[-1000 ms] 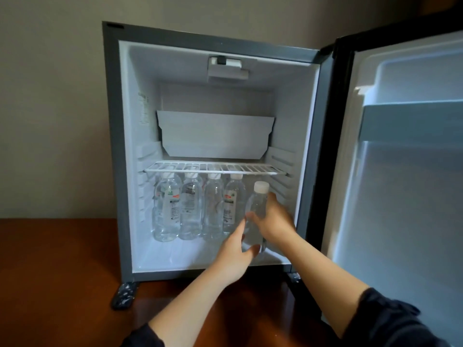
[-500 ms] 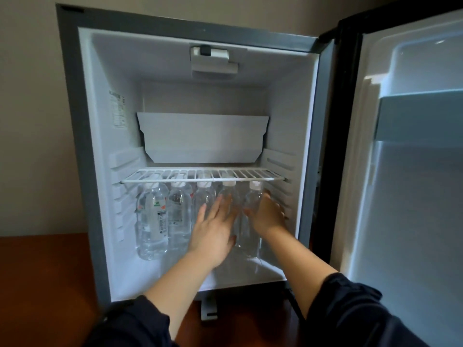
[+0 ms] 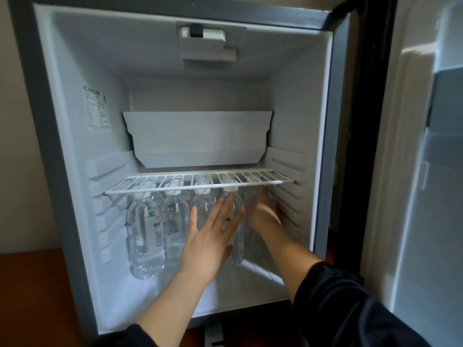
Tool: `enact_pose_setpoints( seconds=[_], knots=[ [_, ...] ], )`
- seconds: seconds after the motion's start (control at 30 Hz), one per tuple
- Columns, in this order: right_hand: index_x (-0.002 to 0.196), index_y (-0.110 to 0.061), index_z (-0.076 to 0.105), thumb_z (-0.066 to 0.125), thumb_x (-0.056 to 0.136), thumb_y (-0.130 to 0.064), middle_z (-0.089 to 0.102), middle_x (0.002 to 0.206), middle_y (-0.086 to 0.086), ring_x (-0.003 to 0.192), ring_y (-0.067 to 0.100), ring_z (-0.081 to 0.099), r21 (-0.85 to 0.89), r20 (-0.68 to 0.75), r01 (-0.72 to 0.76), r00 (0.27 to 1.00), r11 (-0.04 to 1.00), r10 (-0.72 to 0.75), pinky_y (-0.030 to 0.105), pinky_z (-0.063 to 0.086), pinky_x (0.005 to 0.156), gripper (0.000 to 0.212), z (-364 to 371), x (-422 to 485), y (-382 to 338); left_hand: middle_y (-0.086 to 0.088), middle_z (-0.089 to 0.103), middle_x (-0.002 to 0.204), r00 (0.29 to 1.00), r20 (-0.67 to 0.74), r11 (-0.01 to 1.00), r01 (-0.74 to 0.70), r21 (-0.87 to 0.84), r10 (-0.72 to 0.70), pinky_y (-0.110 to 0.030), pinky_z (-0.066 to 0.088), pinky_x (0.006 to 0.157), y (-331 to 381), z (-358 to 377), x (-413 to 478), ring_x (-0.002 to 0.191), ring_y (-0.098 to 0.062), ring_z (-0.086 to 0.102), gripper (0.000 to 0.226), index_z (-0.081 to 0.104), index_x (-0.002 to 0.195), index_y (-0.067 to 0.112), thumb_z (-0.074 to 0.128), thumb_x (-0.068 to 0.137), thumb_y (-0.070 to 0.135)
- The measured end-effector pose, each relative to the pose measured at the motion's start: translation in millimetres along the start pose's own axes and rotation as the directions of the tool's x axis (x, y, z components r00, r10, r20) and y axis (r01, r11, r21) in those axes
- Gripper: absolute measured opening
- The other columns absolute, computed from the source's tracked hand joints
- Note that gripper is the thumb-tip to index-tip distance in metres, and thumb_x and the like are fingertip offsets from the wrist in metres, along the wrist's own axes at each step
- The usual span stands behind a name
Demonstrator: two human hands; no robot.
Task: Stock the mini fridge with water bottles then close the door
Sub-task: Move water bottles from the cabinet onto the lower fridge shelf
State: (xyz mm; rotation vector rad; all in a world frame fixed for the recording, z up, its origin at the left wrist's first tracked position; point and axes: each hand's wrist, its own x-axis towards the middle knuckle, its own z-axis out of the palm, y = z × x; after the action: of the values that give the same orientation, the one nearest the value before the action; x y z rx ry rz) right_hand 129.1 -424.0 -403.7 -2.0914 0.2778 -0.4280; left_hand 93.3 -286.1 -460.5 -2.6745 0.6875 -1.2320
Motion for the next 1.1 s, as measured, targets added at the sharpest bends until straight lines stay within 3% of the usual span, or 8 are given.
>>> enact_pose_setpoints(
  seconds=[0.1, 0.2, 0.3, 0.4, 0.47, 0.73, 0.87, 1.1],
  knots=[
    [0.123, -0.014, 0.048, 0.031, 0.102, -0.038, 0.057, 0.094, 0.007, 0.081, 0.023, 0.058, 0.027, 0.0, -0.033, 0.999, 0.999, 0.033, 0.027, 0.039, 0.065, 0.036, 1.1, 2.5, -3.5, -0.005, 0.038, 0.149, 1.0, -0.003, 1.0, 0.0, -0.008, 0.0, -0.064, 0.018, 0.1, -1.3, 1.8, -0.5, 0.138, -0.018, 0.025, 0.105, 0.037, 0.139, 0.026, 0.088, 0.048, 0.033],
    [0.143, -0.013, 0.029, 0.038, 0.1, -0.025, 0.048, 0.133, 0.019, 0.119, 0.031, 0.051, 0.036, -0.007, -0.012, 1.0, 0.999, 0.012, 0.024, 0.04, 0.081, 0.045, 5.9, 5.9, 1.1, -0.005, 0.04, 0.148, 0.999, 0.035, 1.0, -0.004, -0.003, 0.004, -0.063, 0.018, 0.1, -0.2, -0.1, -0.3, 0.138, -0.019, 0.028, 0.107, 0.038, 0.139, 0.026, 0.089, 0.045, 0.035],
    [0.149, -0.021, 0.012, 0.037, 0.102, -0.024, 0.044, 0.139, 0.017, 0.117, 0.03, 0.052, -0.015, 0.047, -0.026, 0.999, 1.0, 0.026, 0.02, 0.044, 0.08, 0.054, 3.4, 4.1, 1.3, -0.005, 0.039, 0.149, 0.995, 0.097, 0.999, 0.027, -0.03, -0.024, -0.062, 0.017, 0.101, -0.3, -5.9, -0.4, 0.138, -0.021, 0.036, 0.105, 0.04, 0.138, 0.027, 0.088, 0.045, 0.034],
    [0.15, -0.029, 0.004, 0.044, 0.099, -0.02, 0.048, 0.133, 0.018, 0.092, 0.026, 0.053, -0.197, 0.095, -0.028, 0.994, 0.98, 0.048, 0.031, 0.04, 0.072, 0.066, -6.1, -2.1, -0.3, 0.003, -0.008, 0.156, 0.99, 0.14, 0.993, 0.0, -0.122, 0.018, -0.056, -0.012, 0.104, 0.9, -17.0, -0.3, 0.143, -0.018, -0.008, 0.091, 0.016, 0.148, 0.032, 0.071, 0.075, 0.027],
    [0.15, -0.024, 0.009, 0.044, 0.098, -0.014, 0.047, 0.134, 0.018, 0.103, 0.03, 0.056, -0.221, 0.064, 0.001, 0.998, 0.975, 0.013, 0.03, 0.041, 0.075, 0.063, -10.0, -9.8, 2.6, 0.009, -0.03, 0.148, 0.98, 0.197, 0.986, 0.019, -0.167, 0.014, -0.049, -0.024, 0.103, 2.0, -22.5, -1.3, 0.14, -0.013, -0.025, 0.081, 0.0, 0.148, 0.033, 0.054, 0.089, 0.024],
    [0.115, -0.001, 0.058, 0.043, 0.096, -0.011, 0.061, 0.114, 0.016, 0.104, 0.033, 0.06, -0.194, 0.04, 0.09, 0.996, 0.977, -0.084, 0.025, 0.038, 0.073, 0.026, -24.7, -47.7, 4.7, 0.002, -0.001, 0.159, 0.9, 0.435, 0.954, 0.113, -0.278, 0.02, -0.04, 0.003, 0.118, 10.2, -54.4, -35.0, 0.147, -0.013, -0.005, 0.063, 0.011, 0.149, 0.024, 0.043, 0.094, 0.027],
    [0.074, -0.01, 0.052, 0.037, 0.096, -0.013, 0.055, 0.086, 0.012, 0.078, 0.024, 0.052, -0.241, 0.138, 0.124, 0.986, 0.963, -0.092, 0.027, 0.038, 0.068, 0.026, -24.4, -74.2, 0.6, -0.001, 0.026, 0.155, 0.835, 0.548, 0.934, 0.16, -0.319, 0.045, -0.035, 0.02, 0.115, 4.4, -84.3, -49.6, 0.142, -0.018, 0.024, 0.054, 0.026, 0.146, 0.019, 0.041, 0.096, 0.033],
    [0.107, -0.003, 0.06, 0.05, 0.095, -0.016, 0.064, 0.1, 0.019, 0.09, 0.03, 0.067, -0.183, 0.435, 0.248, 0.888, 0.951, -0.148, 0.038, 0.056, 0.069, 0.021, -19.9, -143.8, -5.7, -0.006, 0.041, 0.146, 0.73, 0.681, 0.889, 0.347, -0.299, -0.056, -0.037, 0.033, 0.11, -19.2, -142.8, -98.6, 0.132, -0.025, 0.04, 0.05, 0.038, 0.139, 0.022, 0.046, 0.094, 0.039]
  ],
)
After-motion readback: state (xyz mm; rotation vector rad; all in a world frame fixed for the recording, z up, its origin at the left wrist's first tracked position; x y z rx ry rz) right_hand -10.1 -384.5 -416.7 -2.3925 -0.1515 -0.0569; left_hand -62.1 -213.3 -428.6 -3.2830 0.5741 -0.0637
